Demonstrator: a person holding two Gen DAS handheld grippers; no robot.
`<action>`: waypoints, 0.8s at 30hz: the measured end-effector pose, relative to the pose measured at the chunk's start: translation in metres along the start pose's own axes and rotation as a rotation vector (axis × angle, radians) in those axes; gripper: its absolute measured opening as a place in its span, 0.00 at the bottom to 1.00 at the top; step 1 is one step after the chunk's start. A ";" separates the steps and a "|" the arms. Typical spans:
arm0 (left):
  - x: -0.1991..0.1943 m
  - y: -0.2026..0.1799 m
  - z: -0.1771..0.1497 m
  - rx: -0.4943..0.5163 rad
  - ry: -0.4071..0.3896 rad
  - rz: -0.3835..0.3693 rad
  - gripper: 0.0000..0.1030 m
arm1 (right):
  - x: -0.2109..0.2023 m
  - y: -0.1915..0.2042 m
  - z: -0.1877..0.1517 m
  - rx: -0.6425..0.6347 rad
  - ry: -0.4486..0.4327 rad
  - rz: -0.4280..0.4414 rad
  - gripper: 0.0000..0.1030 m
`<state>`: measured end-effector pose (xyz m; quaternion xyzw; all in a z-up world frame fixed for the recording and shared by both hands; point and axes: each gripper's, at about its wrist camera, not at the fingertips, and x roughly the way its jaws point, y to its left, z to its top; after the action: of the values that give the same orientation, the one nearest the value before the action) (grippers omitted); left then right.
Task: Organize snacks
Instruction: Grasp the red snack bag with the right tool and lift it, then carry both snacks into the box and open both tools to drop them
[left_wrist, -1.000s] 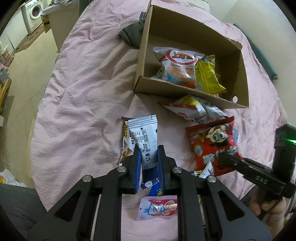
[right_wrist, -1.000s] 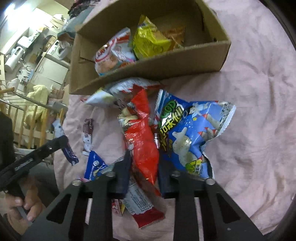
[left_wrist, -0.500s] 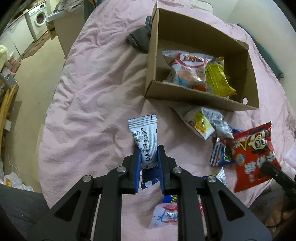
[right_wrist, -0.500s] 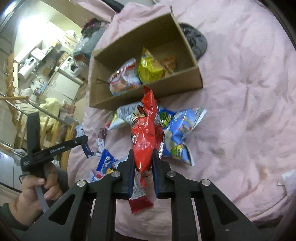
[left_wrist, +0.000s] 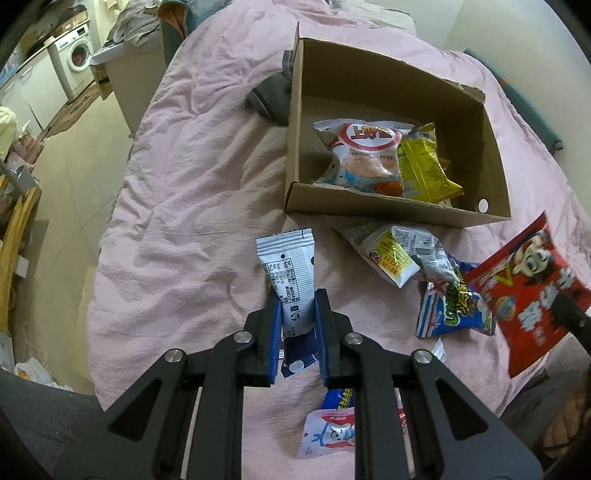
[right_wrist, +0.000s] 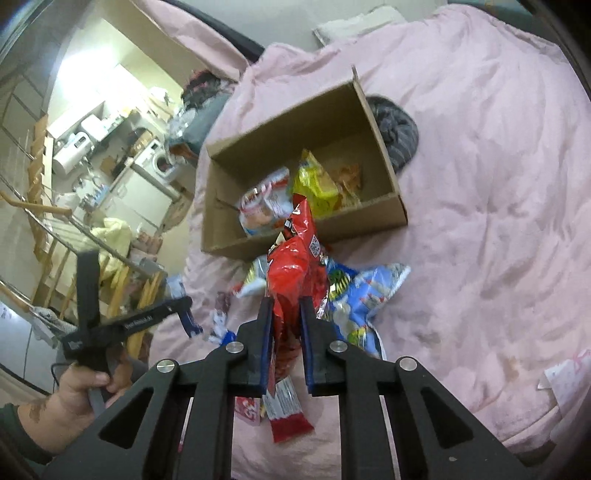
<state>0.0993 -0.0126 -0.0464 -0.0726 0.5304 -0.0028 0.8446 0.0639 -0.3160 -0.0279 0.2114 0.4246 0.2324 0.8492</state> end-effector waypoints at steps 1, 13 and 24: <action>-0.001 -0.001 0.001 -0.003 0.003 -0.006 0.13 | -0.002 0.000 0.002 0.004 -0.015 0.002 0.14; -0.037 -0.012 0.049 0.052 -0.078 -0.035 0.13 | -0.017 -0.006 0.045 0.032 -0.217 -0.016 0.13; -0.037 -0.035 0.113 0.105 -0.164 -0.035 0.13 | -0.001 -0.019 0.089 0.035 -0.262 -0.043 0.13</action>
<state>0.1873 -0.0308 0.0395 -0.0372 0.4571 -0.0393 0.8878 0.1405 -0.3460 0.0107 0.2458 0.3187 0.1771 0.8982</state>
